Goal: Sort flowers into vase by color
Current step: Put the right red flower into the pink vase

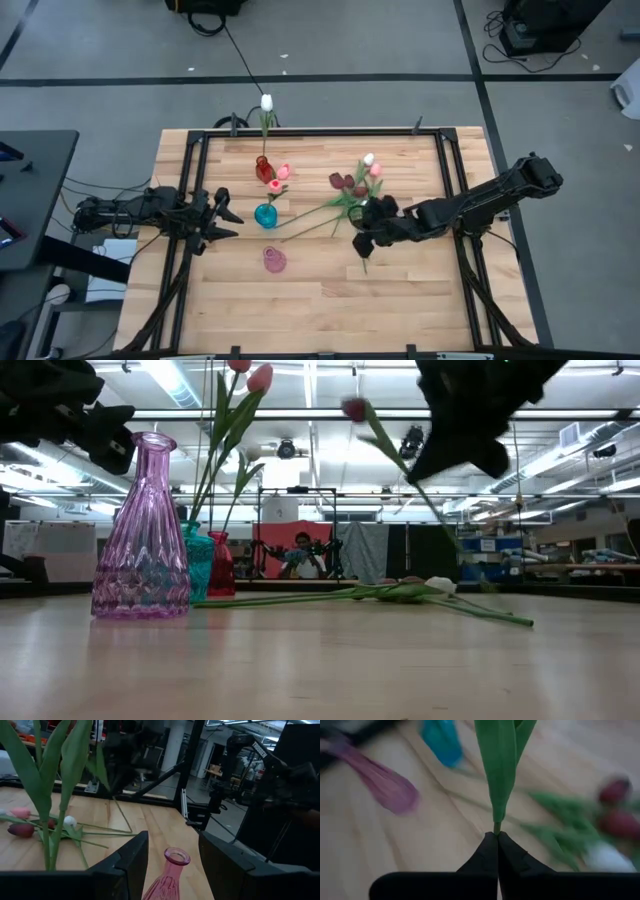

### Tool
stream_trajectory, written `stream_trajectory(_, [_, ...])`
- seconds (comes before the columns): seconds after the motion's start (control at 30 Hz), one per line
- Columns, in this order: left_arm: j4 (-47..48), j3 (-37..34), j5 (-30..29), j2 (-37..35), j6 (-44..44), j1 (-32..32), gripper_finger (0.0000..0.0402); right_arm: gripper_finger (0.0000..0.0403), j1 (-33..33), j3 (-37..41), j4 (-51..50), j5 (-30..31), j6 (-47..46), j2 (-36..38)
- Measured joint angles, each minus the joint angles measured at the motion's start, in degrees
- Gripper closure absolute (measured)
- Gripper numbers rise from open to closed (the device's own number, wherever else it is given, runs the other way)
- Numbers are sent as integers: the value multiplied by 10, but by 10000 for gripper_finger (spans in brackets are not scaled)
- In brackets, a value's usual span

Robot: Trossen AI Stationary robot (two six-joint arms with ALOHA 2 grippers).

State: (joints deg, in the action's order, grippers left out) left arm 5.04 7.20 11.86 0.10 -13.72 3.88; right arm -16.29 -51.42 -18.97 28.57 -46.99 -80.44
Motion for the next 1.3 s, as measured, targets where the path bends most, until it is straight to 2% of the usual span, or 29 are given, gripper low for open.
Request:
stream_trajectory(0.23, [0,0,-2,0,0,0,222,400,0,0,154,36,143,0])
stream_trajectory(0.4, [4,0,-61,9,1,0,222,400,0,0,225,35,209,0])
stream_trajectory(0.5, [0,0,-73,28,1,0,222,400,0,0,282,21,236,0])
stream_trajectory(0.73, [-27,20,-59,104,-1,0,225,400,0,0,419,-20,288,0])
stream_trajectory(0.83, [-34,40,-33,136,5,0,225,400,0,0,475,-30,305,-2])
stream_trajectory(1.0, [-66,50,-3,159,29,0,225,400,0,-9,623,-82,357,-58])
stream_trajectory(1.1, [-74,50,-5,162,30,0,225,400,4,-48,632,-100,371,-109])
stream_trajectory(1.3, [-78,50,-5,162,27,0,225,400,10,-182,581,-146,428,-203])
